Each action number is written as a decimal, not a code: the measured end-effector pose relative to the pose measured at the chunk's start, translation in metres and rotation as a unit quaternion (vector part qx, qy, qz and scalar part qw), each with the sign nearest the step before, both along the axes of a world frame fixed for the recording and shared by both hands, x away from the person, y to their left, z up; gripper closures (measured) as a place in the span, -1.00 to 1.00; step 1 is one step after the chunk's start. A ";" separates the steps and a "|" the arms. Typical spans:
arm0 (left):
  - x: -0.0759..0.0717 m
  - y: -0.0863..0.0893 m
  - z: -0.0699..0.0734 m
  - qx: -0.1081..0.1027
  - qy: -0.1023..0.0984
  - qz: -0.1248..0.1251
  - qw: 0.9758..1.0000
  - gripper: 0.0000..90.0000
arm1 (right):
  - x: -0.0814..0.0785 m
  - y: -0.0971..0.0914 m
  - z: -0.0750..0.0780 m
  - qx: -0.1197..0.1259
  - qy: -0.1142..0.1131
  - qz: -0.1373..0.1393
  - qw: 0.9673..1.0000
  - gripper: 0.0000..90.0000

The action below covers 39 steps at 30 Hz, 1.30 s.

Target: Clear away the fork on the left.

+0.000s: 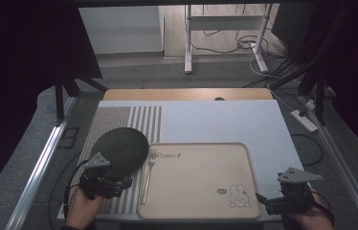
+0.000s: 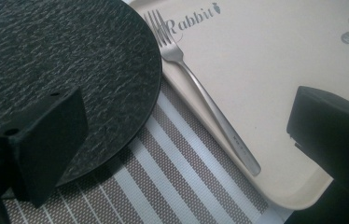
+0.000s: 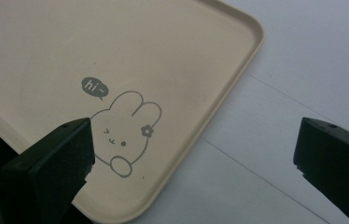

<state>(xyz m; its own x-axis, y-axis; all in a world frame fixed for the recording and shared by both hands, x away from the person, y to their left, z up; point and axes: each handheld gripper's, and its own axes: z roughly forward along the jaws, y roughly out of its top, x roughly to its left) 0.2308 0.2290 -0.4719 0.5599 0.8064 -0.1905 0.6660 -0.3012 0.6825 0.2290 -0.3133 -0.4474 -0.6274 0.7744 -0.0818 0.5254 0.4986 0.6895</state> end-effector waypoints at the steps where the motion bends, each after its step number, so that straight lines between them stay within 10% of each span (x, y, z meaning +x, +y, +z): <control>1: -0.001 0.000 0.000 0.000 0.000 0.000 1.000 -1.00 | 0.000 0.000 0.000 0.000 0.000 0.000 1.000 -1.00; 39: -0.039 0.028 -0.002 -0.012 0.002 0.033 0.999 -1.00 | 0.000 0.001 0.000 -0.005 -0.001 0.001 1.000 -1.00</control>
<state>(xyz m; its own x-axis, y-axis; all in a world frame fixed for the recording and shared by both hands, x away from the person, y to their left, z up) 0.1917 0.2573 -0.4741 0.5051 0.8364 -0.2128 0.6869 -0.2403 0.6858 0.2288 -0.3119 -0.4477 -0.6290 0.7720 -0.0912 0.5230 0.5070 0.6852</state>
